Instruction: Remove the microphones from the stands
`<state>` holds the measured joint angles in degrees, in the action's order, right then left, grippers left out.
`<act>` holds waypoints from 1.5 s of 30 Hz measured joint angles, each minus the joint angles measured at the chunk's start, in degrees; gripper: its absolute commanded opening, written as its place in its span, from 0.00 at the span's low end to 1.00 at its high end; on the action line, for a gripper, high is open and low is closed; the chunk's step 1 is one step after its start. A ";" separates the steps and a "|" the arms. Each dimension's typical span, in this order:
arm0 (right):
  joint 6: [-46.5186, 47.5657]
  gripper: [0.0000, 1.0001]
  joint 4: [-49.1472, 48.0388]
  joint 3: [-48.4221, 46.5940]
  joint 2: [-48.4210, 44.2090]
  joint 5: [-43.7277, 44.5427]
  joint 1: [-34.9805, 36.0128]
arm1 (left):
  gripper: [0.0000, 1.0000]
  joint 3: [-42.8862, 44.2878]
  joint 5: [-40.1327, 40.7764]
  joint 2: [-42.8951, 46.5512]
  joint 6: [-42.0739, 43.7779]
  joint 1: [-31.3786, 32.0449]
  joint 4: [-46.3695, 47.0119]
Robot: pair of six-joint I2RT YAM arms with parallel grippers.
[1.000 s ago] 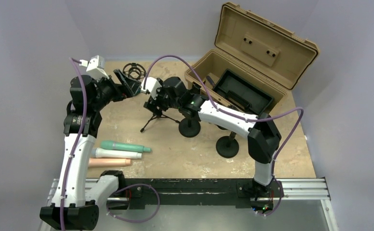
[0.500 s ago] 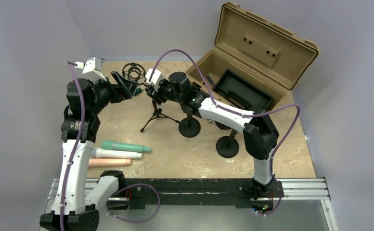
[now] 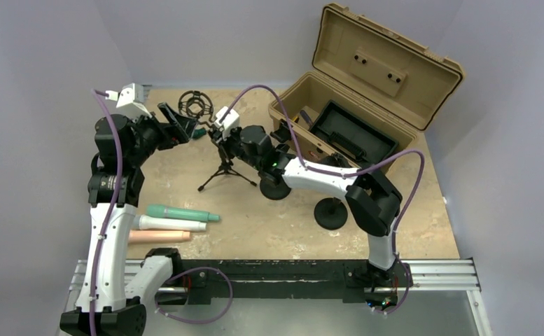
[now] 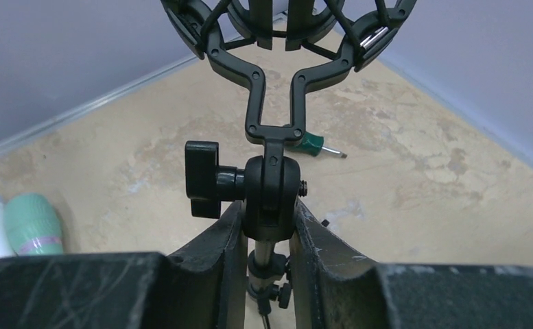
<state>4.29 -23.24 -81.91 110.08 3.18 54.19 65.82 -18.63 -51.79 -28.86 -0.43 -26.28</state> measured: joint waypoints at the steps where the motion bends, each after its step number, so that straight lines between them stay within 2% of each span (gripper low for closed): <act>1: -1.25 0.00 0.00 0.00 0.00 2.23 0.85 | 0.82 -0.02 0.09 0.00 -0.02 -0.42 0.00; 7: -12.20 0.00 1.44 -2.69 1.95 18.08 7.21 | 0.81 -0.11 0.46 -0.04 -0.04 -1.75 0.00; 13: -18.97 0.03 2.82 -4.96 3.48 28.33 9.66 | 0.81 -0.11 0.72 -0.11 -0.13 -2.38 0.00; 15: -20.37 0.10 3.23 -5.33 3.58 30.75 10.03 | 0.81 -0.20 0.72 -0.15 -0.50 -2.73 0.02; 18: -21.70 0.34 4.07 -5.70 3.65 33.24 10.43 | 0.81 -0.79 0.70 -0.20 -0.55 -3.21 0.09; 20: -22.51 0.47 4.59 -5.86 3.65 33.40 10.51 | 0.81 -1.11 0.70 -0.39 -0.57 -3.32 0.04; 22: -22.71 0.56 5.86 -5.84 3.65 33.11 10.62 | 0.81 -1.36 0.66 -0.61 -0.57 -3.32 0.09; 29: -21.64 0.64 9.53 -3.30 1.44 28.24 10.80 | 0.81 -1.73 0.63 -0.94 -0.59 -3.30 0.09; 38: -19.19 0.67 10.75 8.28 -14.67 18.27 10.78 | 0.70 -3.45 1.25 -0.52 -0.48 -0.81 0.11; 45: -19.52 0.68 8.22 14.88 -26.32 12.20 10.19 | 0.69 -6.69 3.69 -0.90 -0.48 2.47 -1.70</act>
<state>-15.22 -15.03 -67.02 83.77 15.38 64.38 59.13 -14.94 -52.69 -29.34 2.04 -27.99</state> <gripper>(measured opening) 0.678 0.695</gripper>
